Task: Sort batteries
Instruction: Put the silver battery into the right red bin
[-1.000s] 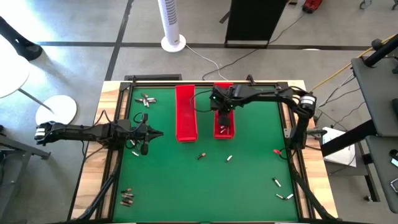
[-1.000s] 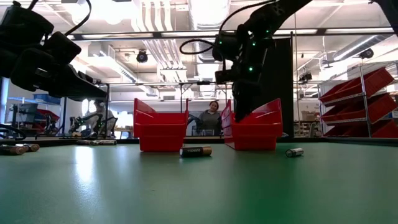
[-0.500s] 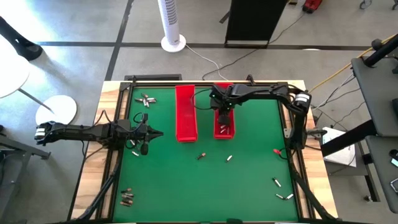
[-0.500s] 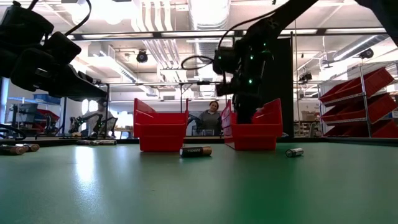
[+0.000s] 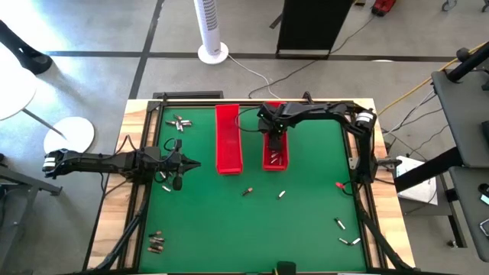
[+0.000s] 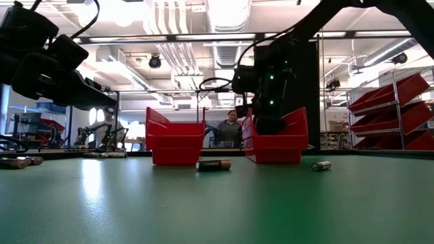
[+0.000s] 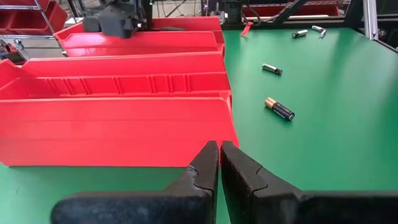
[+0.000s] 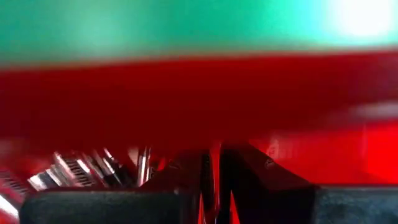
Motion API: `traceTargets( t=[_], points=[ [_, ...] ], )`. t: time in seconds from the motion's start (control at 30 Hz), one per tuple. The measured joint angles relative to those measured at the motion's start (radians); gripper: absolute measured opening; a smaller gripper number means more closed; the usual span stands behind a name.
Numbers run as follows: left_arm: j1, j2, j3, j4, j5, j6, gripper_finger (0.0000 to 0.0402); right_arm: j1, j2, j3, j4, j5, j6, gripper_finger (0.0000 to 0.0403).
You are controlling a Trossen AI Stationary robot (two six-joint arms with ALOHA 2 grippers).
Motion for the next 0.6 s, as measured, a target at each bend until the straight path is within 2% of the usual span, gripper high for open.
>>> traceTargets(
  t=[0.33, 0.6],
  points=[
    [0.0, 0.0, 0.0, 0.0, 0.0, 0.0, 0.0, -0.001, 0.003, -0.002, 0.004, 0.001, -0.015, 0.0052],
    [0.0, 0.0, 0.0, 0.0, 0.0, 0.0, 0.0, -0.001, 0.004, -0.004, 0.017, 0.001, -0.019, 0.0077]
  ],
)
